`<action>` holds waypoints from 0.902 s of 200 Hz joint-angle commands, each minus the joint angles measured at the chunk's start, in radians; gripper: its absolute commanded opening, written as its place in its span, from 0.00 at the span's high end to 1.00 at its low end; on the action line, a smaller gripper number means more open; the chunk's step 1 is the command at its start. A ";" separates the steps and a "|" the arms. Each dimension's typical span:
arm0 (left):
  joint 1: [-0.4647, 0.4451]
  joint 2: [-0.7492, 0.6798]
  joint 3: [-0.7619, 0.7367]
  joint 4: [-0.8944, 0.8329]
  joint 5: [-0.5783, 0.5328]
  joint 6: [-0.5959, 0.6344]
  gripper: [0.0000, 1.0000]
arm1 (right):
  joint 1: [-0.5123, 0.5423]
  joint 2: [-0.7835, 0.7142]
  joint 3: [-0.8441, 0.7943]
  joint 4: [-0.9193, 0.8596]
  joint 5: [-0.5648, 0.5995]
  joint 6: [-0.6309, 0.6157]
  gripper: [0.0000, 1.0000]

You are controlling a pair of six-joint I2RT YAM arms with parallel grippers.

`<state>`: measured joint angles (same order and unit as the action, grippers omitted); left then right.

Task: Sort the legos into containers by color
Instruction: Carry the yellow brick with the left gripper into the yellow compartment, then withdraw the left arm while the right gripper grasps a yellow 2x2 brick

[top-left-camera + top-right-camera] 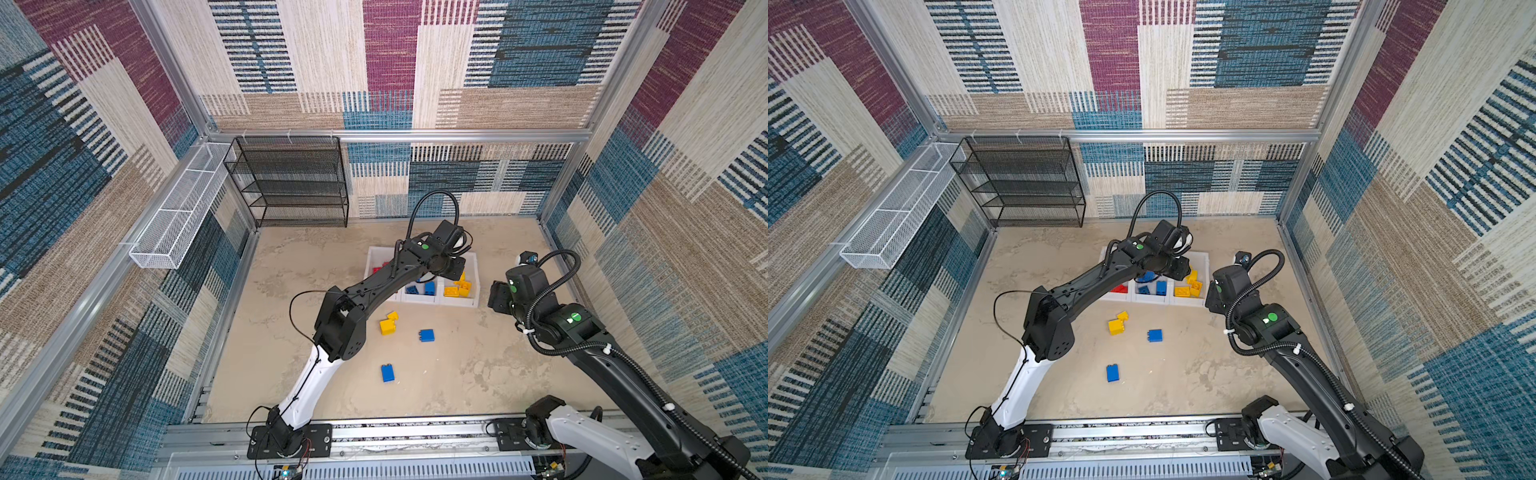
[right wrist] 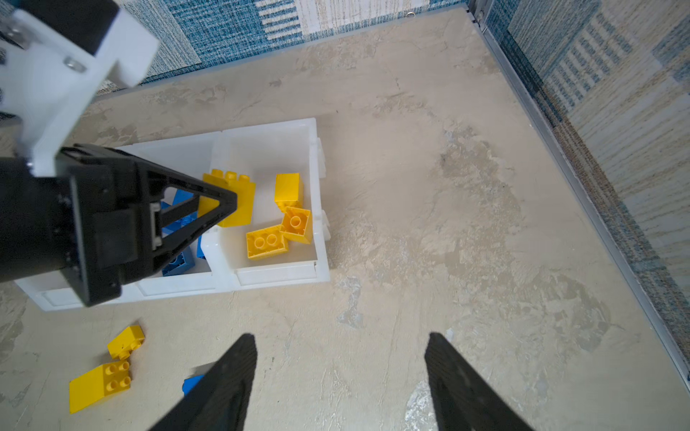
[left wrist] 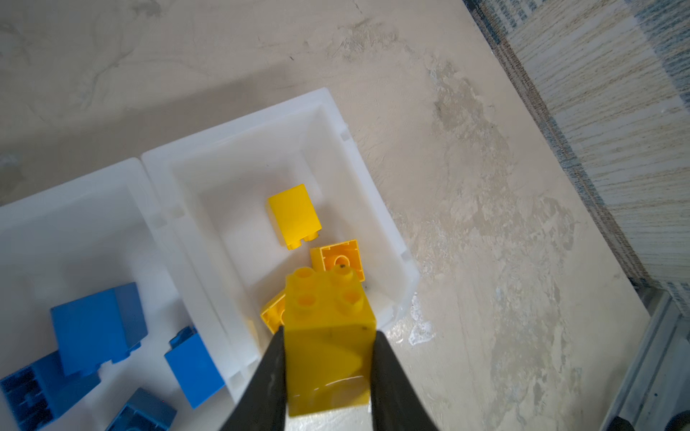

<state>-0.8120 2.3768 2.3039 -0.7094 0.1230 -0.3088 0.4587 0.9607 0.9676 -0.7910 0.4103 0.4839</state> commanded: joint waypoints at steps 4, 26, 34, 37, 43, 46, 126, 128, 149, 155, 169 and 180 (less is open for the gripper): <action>0.003 0.039 0.038 -0.020 0.038 0.003 0.66 | -0.001 0.001 -0.007 0.002 -0.009 -0.011 0.26; 0.010 0.045 0.031 -0.012 0.029 -0.012 0.52 | -0.002 0.004 -0.010 0.013 -0.028 -0.019 0.25; 0.013 0.041 0.025 -0.009 0.027 -0.015 0.48 | 0.000 0.006 -0.011 0.015 -0.031 -0.022 0.25; 0.013 0.040 0.023 -0.008 0.027 -0.015 0.47 | -0.001 0.006 -0.012 0.015 -0.032 -0.022 0.25; 0.016 0.036 0.019 -0.004 0.025 -0.015 0.45 | -0.001 0.007 -0.012 0.018 -0.032 -0.024 0.25; 0.016 0.034 0.017 -0.002 0.024 -0.016 0.44 | -0.002 0.007 -0.013 0.018 -0.033 -0.024 0.24; 0.027 -0.037 -0.058 0.024 0.018 -0.024 0.41 | -0.002 0.005 -0.010 0.022 -0.056 -0.033 0.23; 0.027 -0.040 -0.062 0.024 0.018 -0.023 0.41 | -0.002 0.007 -0.010 0.023 -0.056 -0.033 0.23; 0.038 -0.093 -0.114 0.032 0.013 -0.027 0.41 | -0.002 0.008 -0.021 0.037 -0.078 -0.034 0.23; 0.042 -0.112 -0.138 0.040 0.011 -0.026 0.41 | -0.001 0.010 -0.026 0.044 -0.088 -0.034 0.23; 0.050 -0.168 -0.207 0.069 0.004 -0.026 0.41 | -0.001 0.021 -0.032 0.054 -0.106 -0.039 0.24; 0.058 -0.213 -0.265 0.098 0.003 -0.026 0.41 | -0.002 0.034 -0.030 0.062 -0.117 -0.042 0.24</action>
<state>-0.7658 2.2414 2.1216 -0.6716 0.1360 -0.3233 0.4576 0.9794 0.9394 -0.7788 0.3305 0.4511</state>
